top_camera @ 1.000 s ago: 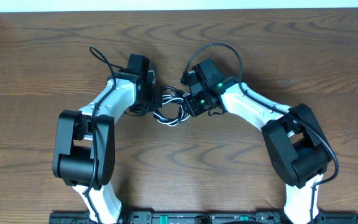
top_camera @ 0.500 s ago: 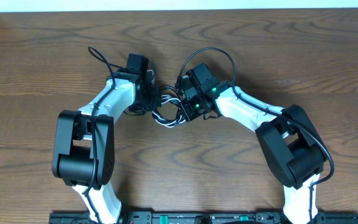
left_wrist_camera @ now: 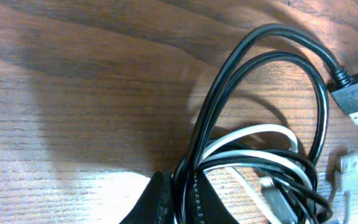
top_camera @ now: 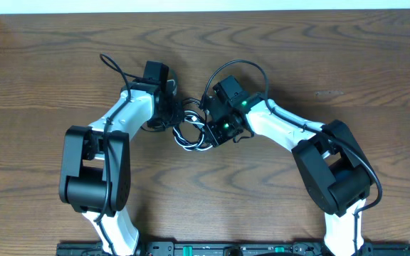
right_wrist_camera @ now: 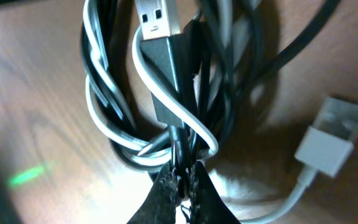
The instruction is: Untangle cables
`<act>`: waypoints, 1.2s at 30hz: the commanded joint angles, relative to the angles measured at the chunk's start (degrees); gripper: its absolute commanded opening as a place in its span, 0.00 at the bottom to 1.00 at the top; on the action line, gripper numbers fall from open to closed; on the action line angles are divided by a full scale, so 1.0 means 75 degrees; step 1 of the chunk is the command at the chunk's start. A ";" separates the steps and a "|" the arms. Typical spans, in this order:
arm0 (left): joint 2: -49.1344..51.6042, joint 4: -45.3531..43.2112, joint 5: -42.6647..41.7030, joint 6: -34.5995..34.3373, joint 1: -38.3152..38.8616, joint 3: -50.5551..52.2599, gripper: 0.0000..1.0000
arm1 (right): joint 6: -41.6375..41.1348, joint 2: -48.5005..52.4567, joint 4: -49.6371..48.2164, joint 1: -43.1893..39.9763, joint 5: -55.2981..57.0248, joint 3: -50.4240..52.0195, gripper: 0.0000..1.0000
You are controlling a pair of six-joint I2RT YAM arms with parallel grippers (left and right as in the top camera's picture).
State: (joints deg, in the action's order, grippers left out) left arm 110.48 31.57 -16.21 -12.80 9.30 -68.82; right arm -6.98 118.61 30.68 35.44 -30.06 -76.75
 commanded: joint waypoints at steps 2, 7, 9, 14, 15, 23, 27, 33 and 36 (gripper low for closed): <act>-0.0003 -0.0131 0.0050 -0.0755 -0.0487 -0.0055 0.08 | 0.0143 0.0082 0.0280 0.0230 -0.1020 0.0105 0.01; 0.0000 -0.0137 -0.0315 -0.1189 -0.0938 -0.0032 0.08 | 0.0140 0.0082 0.0274 0.0233 -0.1008 0.0105 0.01; 0.0000 -0.0140 -0.0379 -0.1198 -0.1020 0.0009 0.08 | 0.0020 0.0082 0.0280 0.0230 -0.0892 0.0105 0.01; 0.0000 -0.0137 -0.0379 -0.1195 -0.1067 0.0026 0.08 | -0.1355 0.0082 0.0280 0.0230 0.0466 0.0105 0.01; 0.0000 -0.0134 -0.0379 -0.1192 -0.1064 0.0026 0.08 | -0.1597 0.0082 0.0271 0.0230 0.0772 0.0105 0.01; 0.0000 -0.0108 -0.0379 -0.1192 -0.1058 0.0026 0.08 | -0.2267 0.0082 -0.0058 0.0111 0.2203 0.0105 0.16; 0.0000 -0.0099 -0.0376 -0.1189 -0.1061 0.0026 0.08 | -0.2270 0.0082 -0.0058 0.0035 0.2521 0.0105 0.40; 0.0000 -0.0099 -0.0376 -0.1189 -0.1061 0.0026 0.08 | -0.2270 0.0082 -0.0044 -0.0291 0.2597 0.0105 0.47; 0.0000 -0.0087 -0.0376 -0.1189 -0.1061 0.0026 0.08 | -0.2270 0.0082 -0.0204 -0.0525 0.2579 0.0105 0.50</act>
State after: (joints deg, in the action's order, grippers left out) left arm 110.48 30.83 -19.00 -21.21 1.58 -68.82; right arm -23.31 117.69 29.17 33.87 -15.09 -76.95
